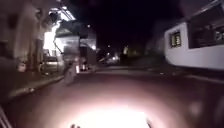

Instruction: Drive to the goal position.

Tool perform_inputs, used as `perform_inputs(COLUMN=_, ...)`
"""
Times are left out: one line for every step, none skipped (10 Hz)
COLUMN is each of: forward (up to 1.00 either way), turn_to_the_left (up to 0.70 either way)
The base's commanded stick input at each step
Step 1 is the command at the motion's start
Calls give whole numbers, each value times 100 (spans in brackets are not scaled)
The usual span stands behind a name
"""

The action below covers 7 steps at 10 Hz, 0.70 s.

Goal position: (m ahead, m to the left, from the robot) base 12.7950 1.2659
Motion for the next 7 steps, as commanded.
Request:
perform_inputs(forward=100, turn_to_the_left=0)
perform_inputs(forward=100, turn_to_the_left=-27)
perform_inputs(forward=100, turn_to_the_left=-27)
perform_inputs(forward=100, turn_to_the_left=-27)
perform_inputs(forward=100, turn_to_the_left=-27)
perform_inputs(forward=100, turn_to_the_left=-6)
perform_inputs(forward=100, turn_to_the_left=0)
